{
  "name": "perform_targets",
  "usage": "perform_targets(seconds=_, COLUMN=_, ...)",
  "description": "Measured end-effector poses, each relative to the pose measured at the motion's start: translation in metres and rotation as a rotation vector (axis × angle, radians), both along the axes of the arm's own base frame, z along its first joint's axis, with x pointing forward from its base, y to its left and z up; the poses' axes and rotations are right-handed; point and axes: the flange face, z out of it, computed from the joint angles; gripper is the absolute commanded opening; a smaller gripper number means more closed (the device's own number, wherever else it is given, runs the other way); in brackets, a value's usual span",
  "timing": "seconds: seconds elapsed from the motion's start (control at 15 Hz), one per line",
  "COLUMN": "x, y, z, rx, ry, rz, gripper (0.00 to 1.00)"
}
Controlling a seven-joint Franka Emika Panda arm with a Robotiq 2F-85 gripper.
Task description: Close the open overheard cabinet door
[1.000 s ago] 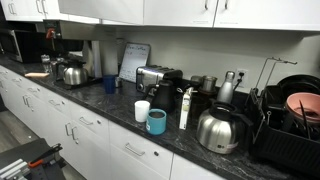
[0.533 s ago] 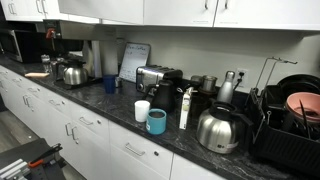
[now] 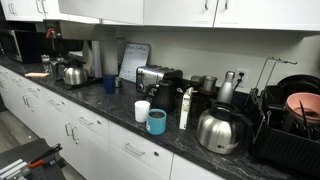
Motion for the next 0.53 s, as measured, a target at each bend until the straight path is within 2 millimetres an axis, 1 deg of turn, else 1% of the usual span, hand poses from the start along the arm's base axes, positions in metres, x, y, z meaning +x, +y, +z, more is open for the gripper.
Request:
perform_targets(seconds=0.2, x=-0.005, y=0.008, z=-0.005, rx=0.05, ry=0.014, rz=0.044, gripper=1.0)
perform_targets(seconds=0.53, x=-0.014, y=0.024, z=-0.007, rx=0.107, ry=0.002, rz=0.1, gripper=1.0)
